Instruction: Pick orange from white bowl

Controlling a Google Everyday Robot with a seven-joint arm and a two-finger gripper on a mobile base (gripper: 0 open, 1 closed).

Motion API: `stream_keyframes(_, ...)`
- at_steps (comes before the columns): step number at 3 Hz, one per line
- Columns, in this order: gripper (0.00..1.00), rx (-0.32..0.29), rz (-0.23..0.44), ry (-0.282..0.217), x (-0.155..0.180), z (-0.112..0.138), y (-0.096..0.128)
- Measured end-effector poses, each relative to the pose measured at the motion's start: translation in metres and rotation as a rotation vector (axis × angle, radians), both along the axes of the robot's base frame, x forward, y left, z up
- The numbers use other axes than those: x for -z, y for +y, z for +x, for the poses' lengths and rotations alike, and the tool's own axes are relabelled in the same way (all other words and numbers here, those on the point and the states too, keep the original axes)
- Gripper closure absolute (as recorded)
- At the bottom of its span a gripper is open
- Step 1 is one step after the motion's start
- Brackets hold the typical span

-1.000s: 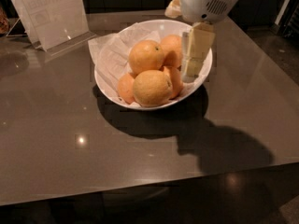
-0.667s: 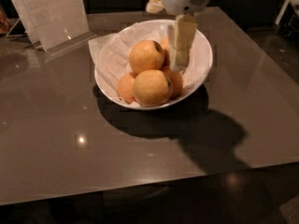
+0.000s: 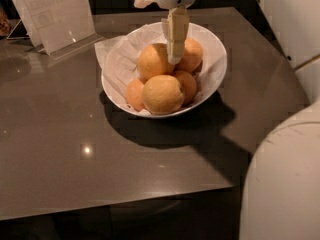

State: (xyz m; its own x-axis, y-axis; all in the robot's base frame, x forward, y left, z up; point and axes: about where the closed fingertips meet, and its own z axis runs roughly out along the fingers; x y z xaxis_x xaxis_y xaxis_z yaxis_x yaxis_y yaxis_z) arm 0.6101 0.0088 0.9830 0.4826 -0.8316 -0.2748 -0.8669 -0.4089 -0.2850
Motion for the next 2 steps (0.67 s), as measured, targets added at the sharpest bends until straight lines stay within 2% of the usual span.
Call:
stream_keyframes(1,0.0,0.008,0.024,-0.029,-0.002,0.009,0.006)
stream_keyframes(2,0.0,-0.017,0.029,0.034,0.014,-0.007,0.006)
